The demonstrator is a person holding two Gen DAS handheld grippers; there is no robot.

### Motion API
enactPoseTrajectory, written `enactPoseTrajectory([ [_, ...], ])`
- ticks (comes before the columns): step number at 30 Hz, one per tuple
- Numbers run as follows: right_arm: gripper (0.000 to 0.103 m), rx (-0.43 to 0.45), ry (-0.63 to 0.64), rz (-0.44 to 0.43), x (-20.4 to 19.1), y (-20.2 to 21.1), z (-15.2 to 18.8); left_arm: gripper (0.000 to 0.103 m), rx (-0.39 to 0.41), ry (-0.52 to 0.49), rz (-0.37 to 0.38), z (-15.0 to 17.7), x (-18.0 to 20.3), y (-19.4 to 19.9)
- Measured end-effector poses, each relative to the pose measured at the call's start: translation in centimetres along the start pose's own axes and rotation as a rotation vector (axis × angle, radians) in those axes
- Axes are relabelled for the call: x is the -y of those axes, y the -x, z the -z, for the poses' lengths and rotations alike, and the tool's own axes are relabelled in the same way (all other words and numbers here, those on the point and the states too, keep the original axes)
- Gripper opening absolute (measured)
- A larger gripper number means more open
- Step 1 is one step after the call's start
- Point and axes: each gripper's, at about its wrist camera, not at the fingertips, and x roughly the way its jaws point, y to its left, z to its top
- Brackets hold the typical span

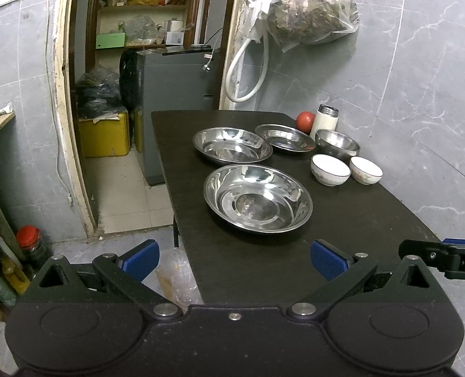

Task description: Organize plates and bowls

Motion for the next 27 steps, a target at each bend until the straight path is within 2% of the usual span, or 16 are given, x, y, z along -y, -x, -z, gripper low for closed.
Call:
enactPoseTrajectory([
  [27, 0.103, -0.007, 0.004, 0.006, -0.36, -0.39, -0.03, 0.102, -0.013, 0.018, 0.001, 0.16, -0.46, -0.56],
])
